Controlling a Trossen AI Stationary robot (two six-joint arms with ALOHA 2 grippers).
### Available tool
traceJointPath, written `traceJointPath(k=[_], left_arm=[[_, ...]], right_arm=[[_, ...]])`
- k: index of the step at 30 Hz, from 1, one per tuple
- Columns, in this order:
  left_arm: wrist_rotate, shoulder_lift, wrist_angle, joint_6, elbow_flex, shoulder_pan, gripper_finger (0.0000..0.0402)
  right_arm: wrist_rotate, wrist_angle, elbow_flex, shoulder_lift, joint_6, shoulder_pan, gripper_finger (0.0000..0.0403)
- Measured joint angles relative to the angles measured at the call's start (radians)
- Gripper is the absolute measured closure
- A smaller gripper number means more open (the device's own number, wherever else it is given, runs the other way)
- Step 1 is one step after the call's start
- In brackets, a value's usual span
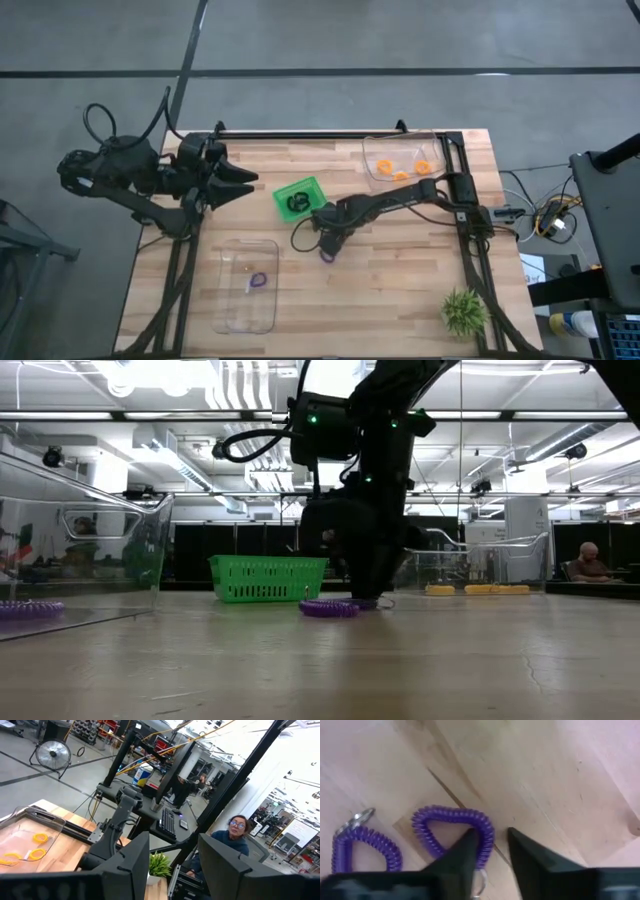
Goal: Sort spring keychains
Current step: Put the top purple spring keychain into the bottom transparent bin
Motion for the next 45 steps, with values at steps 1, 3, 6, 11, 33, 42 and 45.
traceJointPath(k=[1,3,6,11,33,42,45], left_arm=[[0.0,0.0,0.0,0.0,0.0,0.0,0.0242],[0.0,0.0,-0.001,0.0,0.0,0.0,0.0242],[0.0,0.0,-0.003,-0.001,0.0,0.0,0.0242],[0.0,0.0,-0.006,-0.002,0.0,0.0,0.0242],[-0.237,0.029,0.048,-0.003,-0.202,0.0,0.0242],[-0.488,0.099,0.174,0.032,-0.35,0.001,0.0242],[-0.531,0.122,0.235,0.035,-0.387,0.002,0.0242]], right_arm=[[-0.007,-0.003,0.0,-0.001,-0.017,-0.002,0.0327],[-0.024,-0.008,-0.001,-0.007,-0.052,-0.006,0.0372],[-0.033,-0.01,-0.003,-0.028,-0.063,-0.011,0.0383],[-0.055,-0.04,0.004,-0.085,-0.083,-0.013,0.0392],[0.098,0.03,0.064,-0.509,0.074,-0.019,0.0394],[0.246,0.161,0.07,-0.563,0.102,-0.025,0.0394],[0.27,0.216,0.069,-0.563,0.082,-0.025,0.0394]])
